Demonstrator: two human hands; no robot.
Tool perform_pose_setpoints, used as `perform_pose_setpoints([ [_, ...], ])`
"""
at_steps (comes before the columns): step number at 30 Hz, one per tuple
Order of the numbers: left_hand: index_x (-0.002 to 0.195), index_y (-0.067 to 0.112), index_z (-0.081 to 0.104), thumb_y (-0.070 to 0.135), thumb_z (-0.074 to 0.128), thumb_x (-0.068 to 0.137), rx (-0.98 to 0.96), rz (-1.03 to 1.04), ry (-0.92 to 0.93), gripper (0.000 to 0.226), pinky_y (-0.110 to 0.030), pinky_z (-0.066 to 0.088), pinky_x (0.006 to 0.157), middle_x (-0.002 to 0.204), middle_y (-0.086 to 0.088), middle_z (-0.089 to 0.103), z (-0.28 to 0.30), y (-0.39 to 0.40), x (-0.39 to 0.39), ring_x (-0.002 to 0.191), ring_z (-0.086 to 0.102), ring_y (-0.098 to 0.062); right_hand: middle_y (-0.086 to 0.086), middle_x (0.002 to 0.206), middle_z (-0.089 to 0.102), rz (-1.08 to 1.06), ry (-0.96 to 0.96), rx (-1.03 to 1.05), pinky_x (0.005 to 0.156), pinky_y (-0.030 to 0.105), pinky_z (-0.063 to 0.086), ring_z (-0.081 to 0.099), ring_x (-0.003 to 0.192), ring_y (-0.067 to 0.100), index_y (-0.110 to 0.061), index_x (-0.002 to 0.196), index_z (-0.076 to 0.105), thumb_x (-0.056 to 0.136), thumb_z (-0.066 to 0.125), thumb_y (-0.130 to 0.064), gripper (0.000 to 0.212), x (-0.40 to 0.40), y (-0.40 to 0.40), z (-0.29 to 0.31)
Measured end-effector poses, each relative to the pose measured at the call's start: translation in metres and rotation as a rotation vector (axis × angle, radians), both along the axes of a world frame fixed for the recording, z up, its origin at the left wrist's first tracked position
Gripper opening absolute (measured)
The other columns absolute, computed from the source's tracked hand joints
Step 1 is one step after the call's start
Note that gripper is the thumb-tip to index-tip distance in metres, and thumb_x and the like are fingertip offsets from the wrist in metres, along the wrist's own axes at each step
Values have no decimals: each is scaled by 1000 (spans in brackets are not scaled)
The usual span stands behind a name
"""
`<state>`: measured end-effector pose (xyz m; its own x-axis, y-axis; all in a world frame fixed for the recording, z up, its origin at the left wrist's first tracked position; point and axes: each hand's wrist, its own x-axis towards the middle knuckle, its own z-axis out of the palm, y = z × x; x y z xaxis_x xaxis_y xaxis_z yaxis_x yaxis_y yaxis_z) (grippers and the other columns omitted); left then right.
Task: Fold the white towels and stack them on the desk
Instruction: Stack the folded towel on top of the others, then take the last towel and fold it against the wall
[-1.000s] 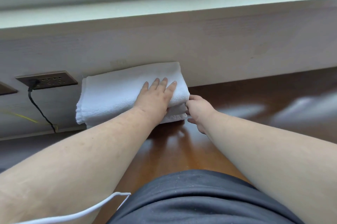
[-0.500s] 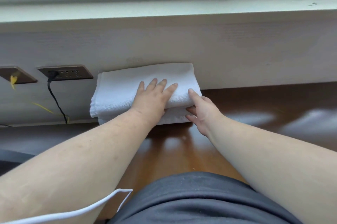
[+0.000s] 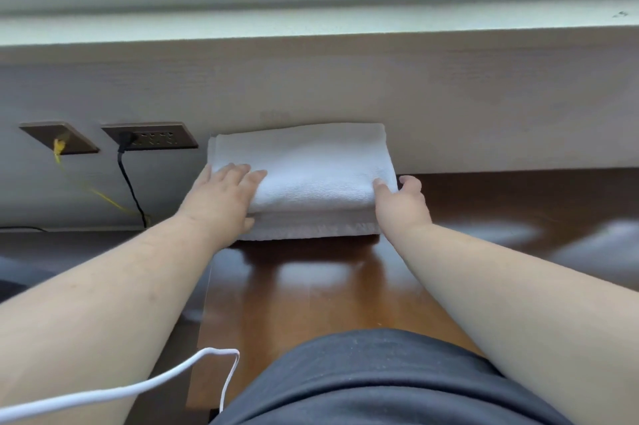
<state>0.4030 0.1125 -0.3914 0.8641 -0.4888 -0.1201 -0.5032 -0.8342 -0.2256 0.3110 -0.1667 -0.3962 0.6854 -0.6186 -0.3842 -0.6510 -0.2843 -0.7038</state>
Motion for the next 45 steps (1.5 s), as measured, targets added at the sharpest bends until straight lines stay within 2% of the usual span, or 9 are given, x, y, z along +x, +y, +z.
perform_pose_setpoints([
  [2,153,25,9,71,37,86,-70,-29,-36,86,-46,9,120,160,-4,17,2,-13,-8,147,13,-23,7,149,33,145,-70,-329,106,45,33,32,134,30,-24,150,26,96,49,-42,61,4,3,6],
  [5,152,32,-8,69,26,89,-162,-106,-35,81,-44,6,119,163,-4,4,-1,-42,-16,149,6,-23,6,163,12,580,-190,-683,119,43,13,12,148,28,-27,155,19,100,43,-41,62,19,15,18],
  [8,150,36,-14,63,42,90,-130,-101,40,87,-50,7,119,163,-3,-4,-7,-64,-23,149,1,-25,4,165,-10,1001,-33,-831,121,49,-1,-9,151,25,-28,157,-1,95,33,-65,80,25,22,11],
  [10,150,36,-14,51,56,90,-103,-25,74,94,-51,6,119,163,-2,-4,-10,-57,-20,149,0,-26,6,164,-16,1080,87,-864,122,48,-1,-13,151,26,-26,155,-15,92,38,-68,93,21,15,1],
  [15,151,31,-15,40,67,86,20,183,155,105,-53,9,118,163,-5,-9,-1,-19,-5,149,-3,-29,6,165,-13,999,199,-835,121,51,6,-9,151,25,-24,155,-15,84,51,-71,108,22,-6,4],
  [18,153,28,-12,67,63,78,68,218,203,113,-52,9,118,163,-10,-5,18,-24,-7,149,0,-31,4,165,-8,970,212,-739,121,51,6,-8,151,23,-23,157,-7,79,41,-81,108,21,-11,21],
  [21,155,25,0,87,39,74,-29,200,197,110,-47,10,119,163,-9,5,45,-44,-18,149,7,-28,3,166,0,882,207,-683,121,51,6,-5,152,22,-23,158,4,80,31,-84,102,12,-30,48],
  [31,152,34,23,53,46,94,-230,-142,16,66,-40,9,121,163,-3,5,157,-179,-83,150,5,-20,0,165,8,481,173,-720,121,51,5,-5,152,21,-28,154,27,89,30,-76,80,-109,-175,160],
  [45,149,35,27,58,49,91,-413,-516,-20,67,-38,15,118,161,5,18,262,-419,-309,148,14,-20,1,162,20,94,131,-858,120,52,14,5,151,23,-30,151,32,87,37,-77,79,-401,-346,265],
])
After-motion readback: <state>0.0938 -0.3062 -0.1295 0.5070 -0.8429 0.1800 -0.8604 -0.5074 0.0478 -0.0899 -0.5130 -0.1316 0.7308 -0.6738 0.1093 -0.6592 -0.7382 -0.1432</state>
